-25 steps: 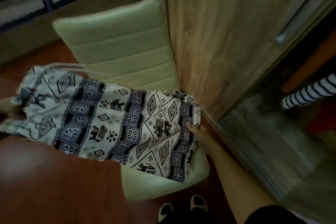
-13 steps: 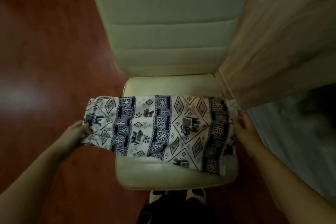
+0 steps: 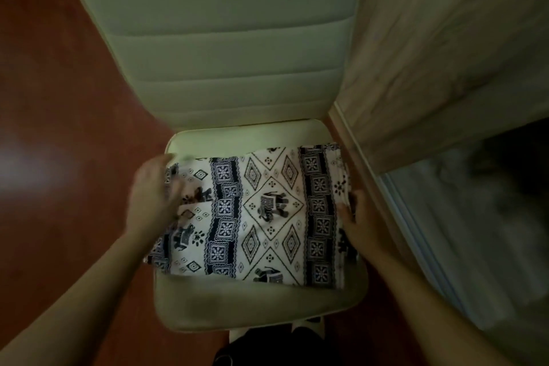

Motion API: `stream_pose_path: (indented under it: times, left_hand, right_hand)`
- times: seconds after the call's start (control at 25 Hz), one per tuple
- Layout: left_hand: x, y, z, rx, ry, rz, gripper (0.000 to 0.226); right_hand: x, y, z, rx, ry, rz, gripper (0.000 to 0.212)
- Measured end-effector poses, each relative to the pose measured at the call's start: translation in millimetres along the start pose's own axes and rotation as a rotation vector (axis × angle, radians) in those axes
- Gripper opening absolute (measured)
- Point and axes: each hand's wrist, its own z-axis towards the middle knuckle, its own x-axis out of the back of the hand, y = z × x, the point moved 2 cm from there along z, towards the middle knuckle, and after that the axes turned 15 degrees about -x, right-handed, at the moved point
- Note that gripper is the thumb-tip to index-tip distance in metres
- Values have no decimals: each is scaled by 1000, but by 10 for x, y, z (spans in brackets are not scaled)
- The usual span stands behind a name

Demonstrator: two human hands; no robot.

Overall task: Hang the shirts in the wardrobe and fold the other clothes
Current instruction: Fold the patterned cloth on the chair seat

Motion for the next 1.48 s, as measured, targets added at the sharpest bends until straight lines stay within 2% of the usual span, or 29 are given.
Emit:
stream_pose_path:
  times: [0.04,0.08,0.16,0.2,0.24,0.28,0.36,0.4,0.48,0.56,0.64,0.76,0.84,1.0,1.16,1.32,1.44,1.48]
  left_hand:
    - [-104,435,150,-125,-24,-87,38]
    - [-257,819,277,-251,-123,-134,39]
    - [-774,1313,375,-581,-354,10,48]
    - [-1073,1394,351,-649,-472,121,52]
    - [-1321,1420,328,-654,-573,253,54]
    - [-1499,1412,306,-615,-604,319,55]
    - [-1678,1409,276,-564,-571,347,55]
    - [-1706,1409,259,-561,-546,352,55]
    - [-1712,1407,257,-562,-530,368,55]
    - [-1715,1416,265,-532,-535,355,55]
    - [-1729,1445,249,-539,-551,373,55]
    - [-1715,1501,287,-543,-454,296,54]
    - [-1678,1590,405,-523,-322,276,45]
    - [-1665,1741,646,-422,-186,255,40]
    - [-1654,1846,775,-419,-221,215,36]
    - [-1461,1890,753,-496,-118,136,30]
    - [-1154,1919,724,-451,158,-94,27]
    - [-1096,1928,749,-446,242,-94,27]
  right_hand:
    - [-1,-49,-30,25,3,8,33]
    - [9,-91,-69,12,10,19,31]
    - [4,-51,-99,-50,-7,109,32]
    - [-1,4,-98,-106,-64,177,35]
    - [5,43,-116,-174,-157,234,45]
    - [-2,111,-131,-224,-255,262,62]
    - [-15,250,-258,-285,-382,167,94]
    - [-13,308,-337,-298,-392,92,99]
    - [-7,434,-451,-334,-369,75,84]
    - [-8,529,-500,-410,-372,272,61]
    - [-59,568,-548,-425,-303,334,47]
    - [-149,551,-688,-299,160,9,43]
    - [-217,540,-841,-234,307,-53,43]
    - [-297,653,-979,-441,95,36,34]
    - [-290,662,-979,-440,106,111,25]
    - [-289,584,-1049,-293,226,150,20]
    - [-183,582,-1193,56,416,211,2]
    - [-133,600,-1232,157,454,214,6]
